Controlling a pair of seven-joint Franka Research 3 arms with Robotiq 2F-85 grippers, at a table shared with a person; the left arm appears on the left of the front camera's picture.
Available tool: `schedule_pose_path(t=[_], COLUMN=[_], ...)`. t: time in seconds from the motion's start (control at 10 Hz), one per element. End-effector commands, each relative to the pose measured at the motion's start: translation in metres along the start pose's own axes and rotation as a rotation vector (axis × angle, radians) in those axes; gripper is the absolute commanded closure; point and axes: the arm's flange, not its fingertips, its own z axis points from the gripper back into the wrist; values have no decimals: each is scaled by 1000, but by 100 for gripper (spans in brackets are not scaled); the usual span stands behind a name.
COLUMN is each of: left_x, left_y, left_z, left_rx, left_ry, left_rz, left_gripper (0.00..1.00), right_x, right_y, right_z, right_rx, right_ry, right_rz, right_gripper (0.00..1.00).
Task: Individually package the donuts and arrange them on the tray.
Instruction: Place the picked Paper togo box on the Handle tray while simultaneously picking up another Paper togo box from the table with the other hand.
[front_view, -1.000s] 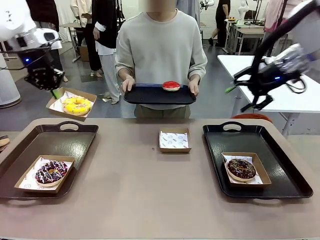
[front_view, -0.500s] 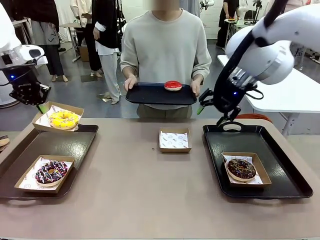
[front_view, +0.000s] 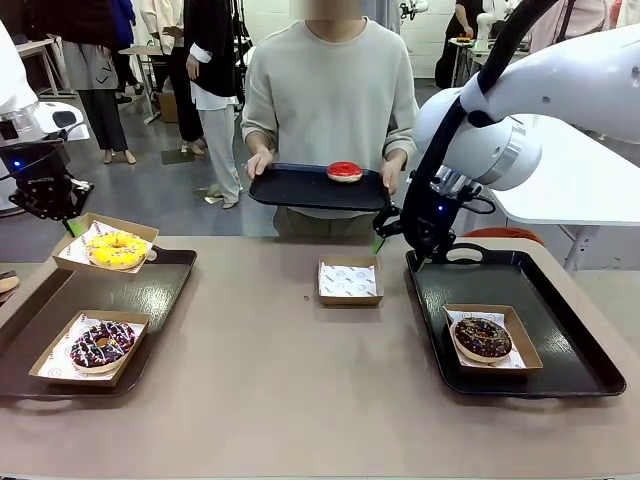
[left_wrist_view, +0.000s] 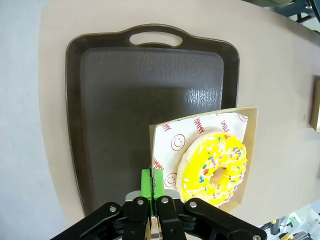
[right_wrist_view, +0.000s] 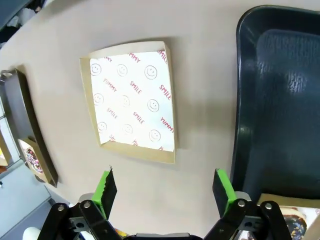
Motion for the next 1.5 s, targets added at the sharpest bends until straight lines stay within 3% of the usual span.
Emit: schedule_pose_path(t=[0.0, 0.1, 1.0, 1.4], left_x=[1, 1, 0, 0], left_y=[-2, -2, -1, 30], left_z=[3, 3, 0, -15], left_rx=[-4, -4, 0, -43], left_ry=[-5, -5, -1, -5], left_rz=[-1, -1, -2, -67], left_gripper=[99, 99, 99, 99], right_x=[-2, 0, -2, 16], right_y=[3, 0, 1, 39], right_z=[8, 0, 1, -9], right_rx=[13, 0, 1, -171], right_ry=[34, 0, 10, -27], right_rz=[17, 0, 3, 114], right_gripper=[0, 0, 0, 0])
